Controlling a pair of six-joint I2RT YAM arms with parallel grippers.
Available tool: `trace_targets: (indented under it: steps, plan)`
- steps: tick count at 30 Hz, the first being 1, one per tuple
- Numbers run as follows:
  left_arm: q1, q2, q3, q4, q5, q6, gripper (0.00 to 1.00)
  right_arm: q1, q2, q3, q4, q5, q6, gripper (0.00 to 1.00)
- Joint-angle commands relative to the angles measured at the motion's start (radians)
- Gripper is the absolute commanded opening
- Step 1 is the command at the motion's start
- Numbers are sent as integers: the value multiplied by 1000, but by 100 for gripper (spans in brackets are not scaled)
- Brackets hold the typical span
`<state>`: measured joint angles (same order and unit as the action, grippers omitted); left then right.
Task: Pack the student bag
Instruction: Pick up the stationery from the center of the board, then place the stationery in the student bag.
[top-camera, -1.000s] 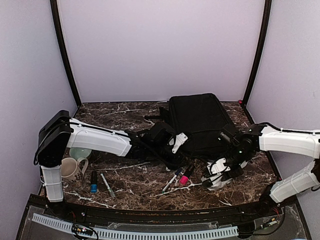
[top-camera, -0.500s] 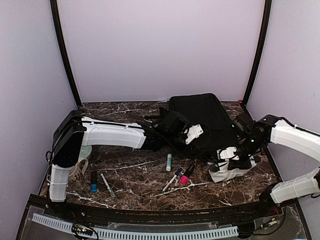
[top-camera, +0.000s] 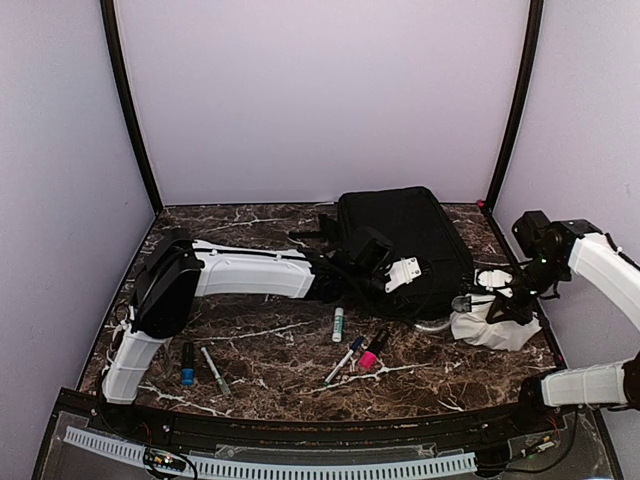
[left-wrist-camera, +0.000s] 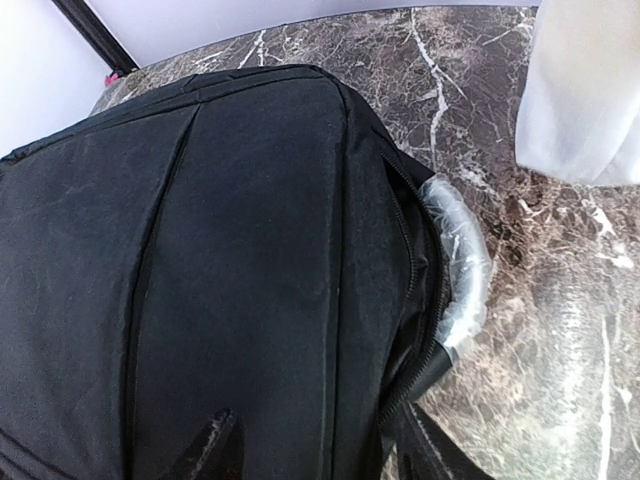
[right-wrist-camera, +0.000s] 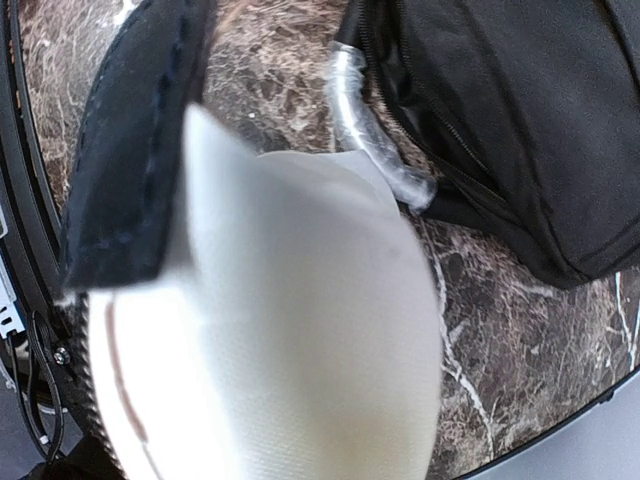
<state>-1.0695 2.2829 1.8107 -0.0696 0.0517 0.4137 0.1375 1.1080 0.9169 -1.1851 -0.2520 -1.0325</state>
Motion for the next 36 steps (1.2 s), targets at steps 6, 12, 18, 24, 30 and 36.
trace_targets:
  steps: [6,12,18,24,30,36]
  plan:
    - [-1,122,142,-22,-28,100,54,-69,-17,66,5,-101,19,0]
    - [0,141,210,-11,-100,102,22,-69,-17,111,14,-149,75,0]
    - [0,69,209,39,-112,68,0,-68,-45,129,108,-134,160,0]
    - [6,20,258,42,-131,50,0,23,-79,151,179,-57,193,0]
    - [43,5,339,27,-87,-16,0,191,-86,133,238,53,249,0]
    - [54,-23,375,29,4,-64,0,261,-62,144,312,125,238,0]
